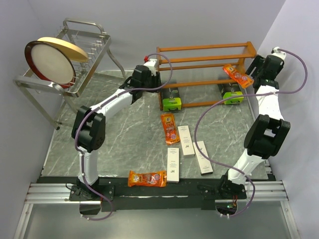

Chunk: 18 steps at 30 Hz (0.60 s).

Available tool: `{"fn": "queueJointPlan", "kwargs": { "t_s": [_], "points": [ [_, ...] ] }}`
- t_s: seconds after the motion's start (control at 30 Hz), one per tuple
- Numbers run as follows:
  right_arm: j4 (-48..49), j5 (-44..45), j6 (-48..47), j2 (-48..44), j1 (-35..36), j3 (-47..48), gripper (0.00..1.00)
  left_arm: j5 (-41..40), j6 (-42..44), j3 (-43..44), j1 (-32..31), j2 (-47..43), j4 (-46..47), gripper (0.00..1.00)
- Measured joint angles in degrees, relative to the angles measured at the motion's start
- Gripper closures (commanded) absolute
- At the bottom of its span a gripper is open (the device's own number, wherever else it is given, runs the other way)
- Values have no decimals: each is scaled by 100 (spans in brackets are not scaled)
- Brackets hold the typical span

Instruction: Place and organize the shaving razors onto the shelf

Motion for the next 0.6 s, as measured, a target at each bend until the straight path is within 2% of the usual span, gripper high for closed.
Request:
{"fn": "queueJointPlan", "kwargs": {
  "t_s": [0.23,0.33,0.47,0.6],
  "points": [
    [68,-85,-129,551,0,26,16,184,227,-516,236,-199,-280,60],
    [94,-94,-157,822,0,83,18,186,284,-697,354,-208,-363,55],
    [214,-140,-151,1054,0,258,19,278,289,-868,358,-264,-455,37],
    [278,-201,-116,1150,0,415,22,391,264,-951,310,-455,-492,32]
  ]
}}
